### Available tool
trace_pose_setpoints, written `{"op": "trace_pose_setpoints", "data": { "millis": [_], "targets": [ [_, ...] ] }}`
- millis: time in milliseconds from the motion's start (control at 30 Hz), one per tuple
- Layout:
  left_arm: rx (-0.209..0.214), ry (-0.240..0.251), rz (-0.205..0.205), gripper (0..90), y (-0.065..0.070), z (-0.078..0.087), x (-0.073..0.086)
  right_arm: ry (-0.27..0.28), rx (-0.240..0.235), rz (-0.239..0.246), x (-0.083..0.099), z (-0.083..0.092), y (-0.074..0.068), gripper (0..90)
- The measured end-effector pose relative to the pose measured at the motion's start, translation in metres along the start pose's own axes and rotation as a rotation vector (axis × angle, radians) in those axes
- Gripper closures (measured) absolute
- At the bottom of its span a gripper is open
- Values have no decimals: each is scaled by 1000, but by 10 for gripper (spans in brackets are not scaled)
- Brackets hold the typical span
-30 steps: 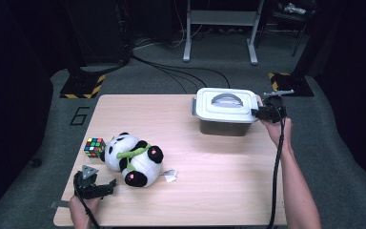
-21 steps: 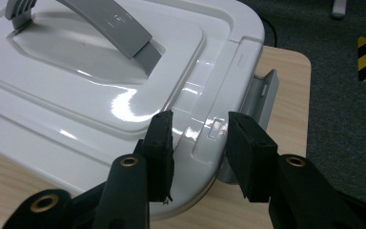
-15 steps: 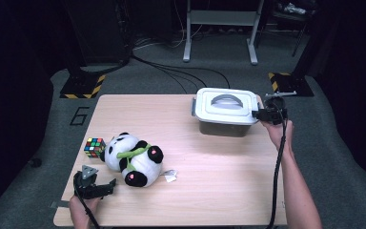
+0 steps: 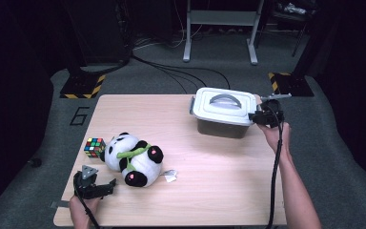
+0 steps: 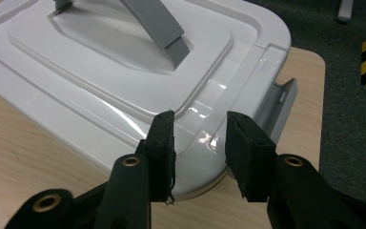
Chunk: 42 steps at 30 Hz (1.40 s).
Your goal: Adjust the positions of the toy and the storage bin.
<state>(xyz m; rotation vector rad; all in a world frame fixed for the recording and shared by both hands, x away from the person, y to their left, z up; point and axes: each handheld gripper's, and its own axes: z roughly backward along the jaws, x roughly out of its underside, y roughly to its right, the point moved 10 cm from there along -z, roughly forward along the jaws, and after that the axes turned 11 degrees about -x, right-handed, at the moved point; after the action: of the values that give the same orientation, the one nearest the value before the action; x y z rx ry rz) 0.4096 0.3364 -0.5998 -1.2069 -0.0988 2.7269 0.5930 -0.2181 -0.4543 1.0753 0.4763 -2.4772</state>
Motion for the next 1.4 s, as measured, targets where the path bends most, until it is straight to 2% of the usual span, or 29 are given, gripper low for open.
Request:
{"op": "trace_pose_setpoints", "data": {
  "millis": [100,133,200,267,300,333,367,467,567,767,867,900,1000,1133,1200,1267,1400],
  "targets": [
    [0,0,0,47,0,0,0,0,-2,-12,-1,-1,0,604],
    [0,1,1,47,0,0,0,-1,0,2,-1,-1,2,601],
    [0,1,0,47,0,0,0,22,13,-7,-3,2,5,599],
    [0,1,1,47,0,0,0,61,45,-21,-6,8,15,600],
    [0,1,1,48,0,0,0,61,45,-21,-6,8,15,600],
    [0,1,0,48,0,0,0,77,72,-37,-6,12,25,604],
    [0,1,0,48,0,0,0,77,72,-37,-6,12,25,604],
    [0,1,0,49,0,0,0,66,106,-63,-3,12,38,631],
    [0,1,0,49,0,0,0,51,104,-100,4,5,49,653],
    [0,1,0,49,0,0,0,34,77,-131,10,-11,57,667],
    [-1,5,2,49,0,0,0,35,70,-144,11,-15,58,670],
    [0,1,0,49,0,0,0,34,58,-165,12,-18,58,691],
    [0,1,0,49,0,0,0,31,50,-161,13,-22,56,746],
    [-3,7,2,49,0,0,0,32,63,-190,13,-21,54,756],
    [0,1,-1,50,0,0,0,29,70,-188,13,-21,54,763],
    [0,5,0,50,0,0,0,20,77,-211,14,-19,52,766],
    [0,5,0,51,0,0,0,8,72,-210,14,-15,48,777]
  ]
}}
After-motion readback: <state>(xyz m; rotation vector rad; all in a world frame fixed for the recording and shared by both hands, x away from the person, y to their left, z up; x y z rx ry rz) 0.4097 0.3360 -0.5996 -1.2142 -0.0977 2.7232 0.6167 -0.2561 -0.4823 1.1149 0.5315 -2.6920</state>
